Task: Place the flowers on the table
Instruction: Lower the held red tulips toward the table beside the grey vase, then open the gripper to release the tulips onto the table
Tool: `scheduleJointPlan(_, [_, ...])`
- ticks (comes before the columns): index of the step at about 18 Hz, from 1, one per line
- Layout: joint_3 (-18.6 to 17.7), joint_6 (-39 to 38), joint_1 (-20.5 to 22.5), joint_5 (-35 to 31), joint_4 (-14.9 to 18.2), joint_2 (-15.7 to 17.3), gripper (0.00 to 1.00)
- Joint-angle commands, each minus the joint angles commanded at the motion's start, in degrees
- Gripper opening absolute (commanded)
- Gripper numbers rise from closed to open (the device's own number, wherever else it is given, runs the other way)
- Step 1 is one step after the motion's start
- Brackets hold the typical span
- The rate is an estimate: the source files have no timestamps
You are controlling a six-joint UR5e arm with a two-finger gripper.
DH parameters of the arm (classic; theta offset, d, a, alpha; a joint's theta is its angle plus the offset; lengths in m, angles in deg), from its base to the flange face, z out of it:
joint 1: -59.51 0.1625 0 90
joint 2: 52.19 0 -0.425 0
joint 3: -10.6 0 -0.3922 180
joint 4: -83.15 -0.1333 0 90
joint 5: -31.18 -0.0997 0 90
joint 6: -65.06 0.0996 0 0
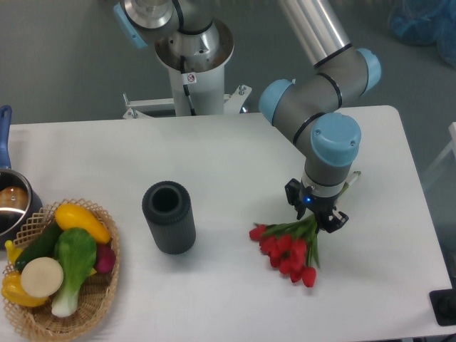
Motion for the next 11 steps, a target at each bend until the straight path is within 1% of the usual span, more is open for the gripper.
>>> scheduleJointPlan(2, [0.0,-0.09,0.0,0.0,0.0,0.09,0.98])
scheduleJointPlan(5, [0.17,-0.17,0.44,0.87,-0.09,0.88,1.0])
scheduleJointPlan(9, [0.18,-0.18,2.46,2.37,0.09,3.77,1.0])
scheduleJointPlan(11, [-0.09,0.61,2.9,2.46,0.17,4.57,1.0])
